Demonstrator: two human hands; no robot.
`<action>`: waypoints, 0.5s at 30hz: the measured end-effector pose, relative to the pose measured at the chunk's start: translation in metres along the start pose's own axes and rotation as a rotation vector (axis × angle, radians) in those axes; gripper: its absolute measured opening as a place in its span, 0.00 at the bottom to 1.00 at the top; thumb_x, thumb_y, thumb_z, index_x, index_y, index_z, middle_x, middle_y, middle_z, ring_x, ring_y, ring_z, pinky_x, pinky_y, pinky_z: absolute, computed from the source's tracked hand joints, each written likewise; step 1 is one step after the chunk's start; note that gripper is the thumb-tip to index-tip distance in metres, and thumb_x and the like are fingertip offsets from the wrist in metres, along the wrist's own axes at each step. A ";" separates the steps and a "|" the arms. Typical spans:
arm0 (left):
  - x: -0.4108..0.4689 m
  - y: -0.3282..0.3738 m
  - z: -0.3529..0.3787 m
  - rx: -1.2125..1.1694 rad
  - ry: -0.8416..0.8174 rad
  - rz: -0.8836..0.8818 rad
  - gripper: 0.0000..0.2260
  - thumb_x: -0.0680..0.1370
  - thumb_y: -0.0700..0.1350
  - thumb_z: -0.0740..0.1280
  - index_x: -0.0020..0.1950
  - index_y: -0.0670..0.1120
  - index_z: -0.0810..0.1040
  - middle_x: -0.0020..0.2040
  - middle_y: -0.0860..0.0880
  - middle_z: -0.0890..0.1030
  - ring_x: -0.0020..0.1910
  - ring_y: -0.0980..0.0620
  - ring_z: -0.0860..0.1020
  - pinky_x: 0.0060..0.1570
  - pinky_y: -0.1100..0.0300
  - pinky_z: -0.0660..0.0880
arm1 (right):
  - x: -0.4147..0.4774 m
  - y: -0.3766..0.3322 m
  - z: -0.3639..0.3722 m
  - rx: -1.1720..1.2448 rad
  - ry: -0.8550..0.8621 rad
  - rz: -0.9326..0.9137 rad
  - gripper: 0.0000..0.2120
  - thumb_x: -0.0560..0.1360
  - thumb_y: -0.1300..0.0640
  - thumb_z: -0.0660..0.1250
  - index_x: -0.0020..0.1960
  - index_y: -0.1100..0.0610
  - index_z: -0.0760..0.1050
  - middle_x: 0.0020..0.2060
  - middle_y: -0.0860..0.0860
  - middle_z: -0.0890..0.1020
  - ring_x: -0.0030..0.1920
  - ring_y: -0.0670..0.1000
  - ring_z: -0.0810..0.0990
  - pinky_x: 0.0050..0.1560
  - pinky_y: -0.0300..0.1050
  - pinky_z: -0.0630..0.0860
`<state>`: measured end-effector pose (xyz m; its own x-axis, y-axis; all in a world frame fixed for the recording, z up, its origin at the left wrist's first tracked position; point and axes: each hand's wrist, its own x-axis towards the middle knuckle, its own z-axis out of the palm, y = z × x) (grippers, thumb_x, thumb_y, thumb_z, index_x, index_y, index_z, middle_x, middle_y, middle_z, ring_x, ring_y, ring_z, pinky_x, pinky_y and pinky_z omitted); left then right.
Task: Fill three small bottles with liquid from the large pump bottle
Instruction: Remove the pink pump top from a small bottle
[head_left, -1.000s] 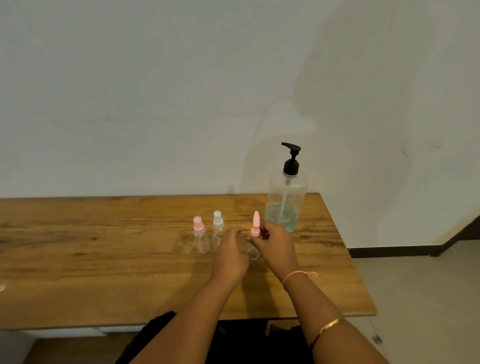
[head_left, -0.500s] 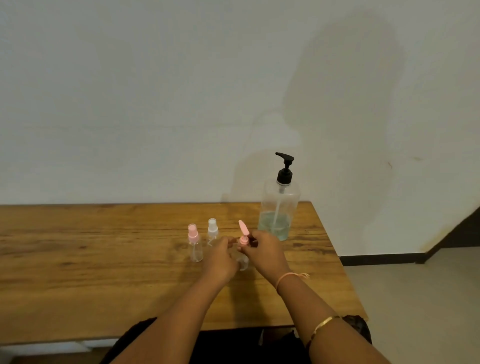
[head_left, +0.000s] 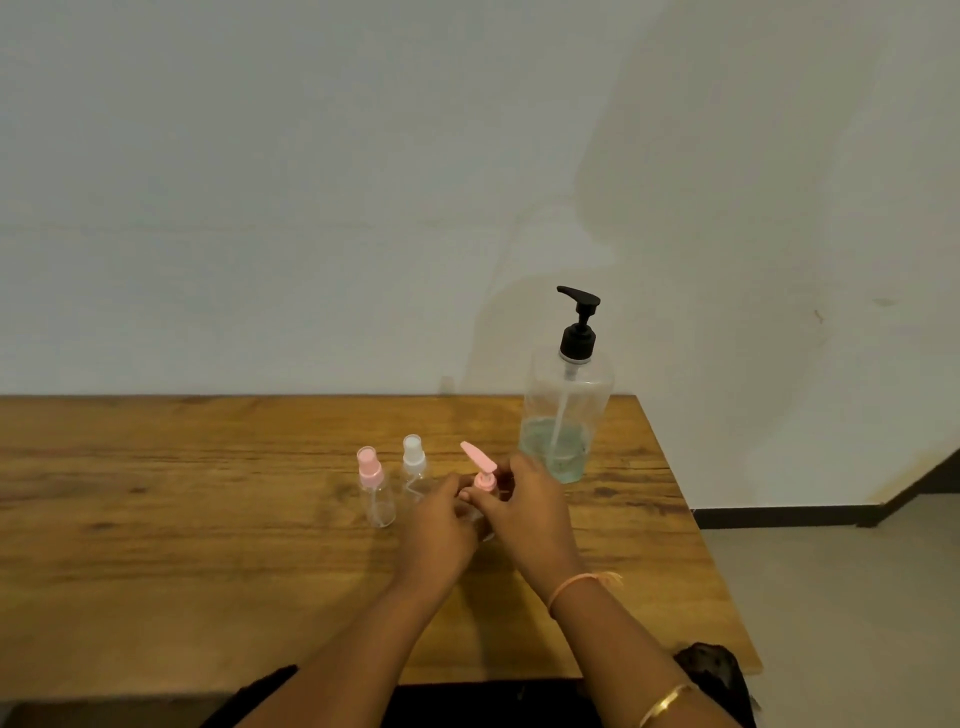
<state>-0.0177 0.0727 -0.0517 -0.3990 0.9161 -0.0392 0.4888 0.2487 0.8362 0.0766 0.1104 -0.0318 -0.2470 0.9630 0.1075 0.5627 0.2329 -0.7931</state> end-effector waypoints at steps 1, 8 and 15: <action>-0.001 -0.002 0.000 -0.024 0.001 0.003 0.12 0.74 0.38 0.69 0.54 0.50 0.77 0.42 0.56 0.79 0.41 0.59 0.78 0.35 0.62 0.77 | 0.000 0.000 0.001 -0.005 0.002 -0.012 0.10 0.70 0.52 0.73 0.44 0.52 0.73 0.40 0.46 0.76 0.40 0.44 0.75 0.38 0.37 0.73; -0.002 -0.004 0.002 -0.080 0.026 0.060 0.12 0.74 0.37 0.68 0.50 0.54 0.75 0.38 0.60 0.77 0.38 0.61 0.77 0.31 0.72 0.70 | 0.008 0.005 -0.003 -0.124 -0.043 -0.106 0.08 0.73 0.51 0.70 0.45 0.54 0.74 0.39 0.46 0.77 0.39 0.44 0.74 0.37 0.36 0.70; 0.002 -0.002 0.001 -0.044 -0.004 0.045 0.08 0.74 0.39 0.68 0.53 0.46 0.78 0.35 0.56 0.76 0.35 0.58 0.75 0.29 0.71 0.66 | 0.011 0.009 -0.008 -0.026 -0.211 -0.184 0.06 0.76 0.60 0.65 0.51 0.59 0.77 0.46 0.52 0.80 0.46 0.49 0.77 0.49 0.48 0.75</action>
<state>-0.0191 0.0746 -0.0539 -0.3740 0.9274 -0.0032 0.4718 0.1932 0.8603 0.0854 0.1240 -0.0335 -0.5044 0.8552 0.1191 0.5127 0.4076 -0.7557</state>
